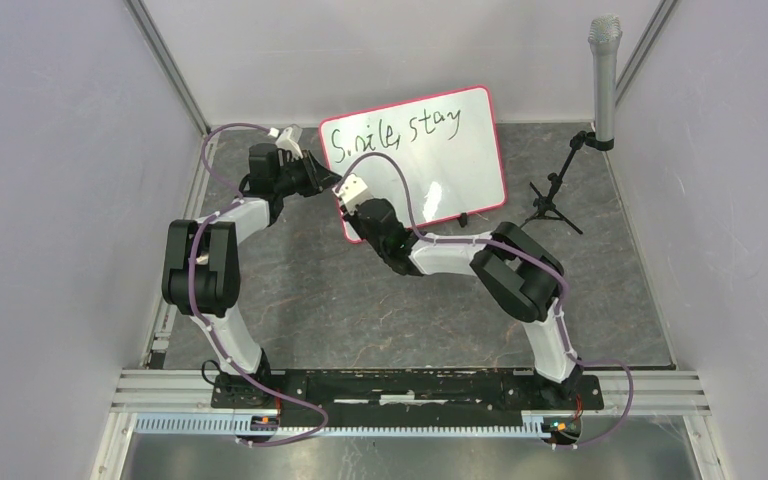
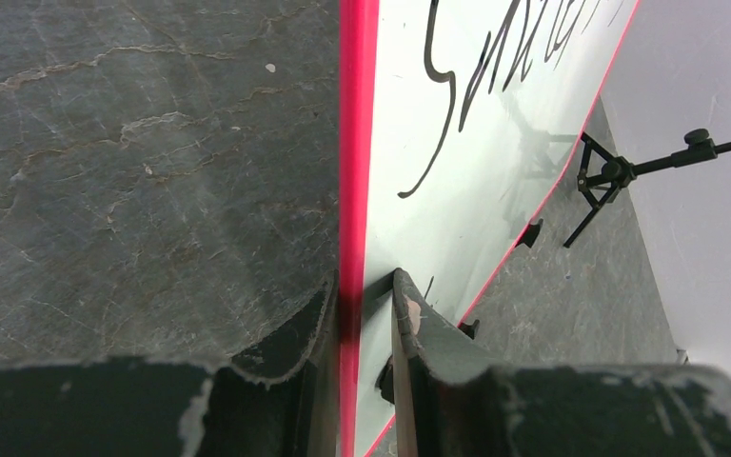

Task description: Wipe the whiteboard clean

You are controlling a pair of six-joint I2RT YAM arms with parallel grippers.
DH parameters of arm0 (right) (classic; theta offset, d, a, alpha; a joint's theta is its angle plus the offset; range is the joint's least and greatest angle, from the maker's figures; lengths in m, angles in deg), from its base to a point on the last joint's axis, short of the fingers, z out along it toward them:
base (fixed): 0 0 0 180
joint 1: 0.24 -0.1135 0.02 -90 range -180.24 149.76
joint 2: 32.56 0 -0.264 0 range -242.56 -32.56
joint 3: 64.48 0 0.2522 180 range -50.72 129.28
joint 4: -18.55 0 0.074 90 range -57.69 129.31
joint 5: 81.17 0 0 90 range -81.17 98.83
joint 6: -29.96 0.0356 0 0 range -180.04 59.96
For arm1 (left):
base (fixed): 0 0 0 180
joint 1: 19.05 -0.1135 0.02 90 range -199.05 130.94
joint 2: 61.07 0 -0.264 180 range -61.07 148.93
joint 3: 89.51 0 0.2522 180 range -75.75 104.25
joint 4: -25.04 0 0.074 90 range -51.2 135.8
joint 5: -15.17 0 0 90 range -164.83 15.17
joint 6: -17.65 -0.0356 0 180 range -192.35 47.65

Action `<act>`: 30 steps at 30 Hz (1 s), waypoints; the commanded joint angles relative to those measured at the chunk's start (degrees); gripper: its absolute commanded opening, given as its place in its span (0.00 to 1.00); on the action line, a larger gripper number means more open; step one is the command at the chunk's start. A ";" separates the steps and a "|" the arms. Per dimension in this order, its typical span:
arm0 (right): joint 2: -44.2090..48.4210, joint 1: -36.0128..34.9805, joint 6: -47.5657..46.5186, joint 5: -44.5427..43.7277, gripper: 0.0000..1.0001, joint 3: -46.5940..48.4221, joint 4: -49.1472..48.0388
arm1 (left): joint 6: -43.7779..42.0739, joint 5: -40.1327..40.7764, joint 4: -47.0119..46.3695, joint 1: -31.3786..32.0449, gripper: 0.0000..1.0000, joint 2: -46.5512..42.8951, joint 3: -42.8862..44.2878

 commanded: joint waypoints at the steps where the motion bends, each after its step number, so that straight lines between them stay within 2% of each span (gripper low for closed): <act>1: -0.78 2.65 -0.44 -4.76 0.00 2.58 2.49 | -2.22 2.01 0.82 -0.20 0.02 -2.41 0.69; 8: 3.42 8.68 2.46 -7.77 0.00 -3.23 1.99 | -2.31 2.07 1.00 -0.18 0.02 -2.60 0.87; 14: 1.65 6.38 1.89 -5.11 0.00 -0.45 2.86 | -2.15 1.87 1.03 -0.12 0.02 -2.45 0.87; 22: -5.15 0.38 1.01 0.13 0.00 11.21 6.13 | -2.51 2.04 1.08 -0.14 0.02 -2.67 0.71; 26: -4.46 1.37 1.16 -3.22 0.00 11.24 5.72 | -2.57 2.02 1.44 -0.15 0.02 -2.47 1.05; 30: -1.56 4.46 2.42 -6.38 0.00 6.52 4.81 | -2.51 2.01 1.45 -0.23 0.02 -2.30 1.12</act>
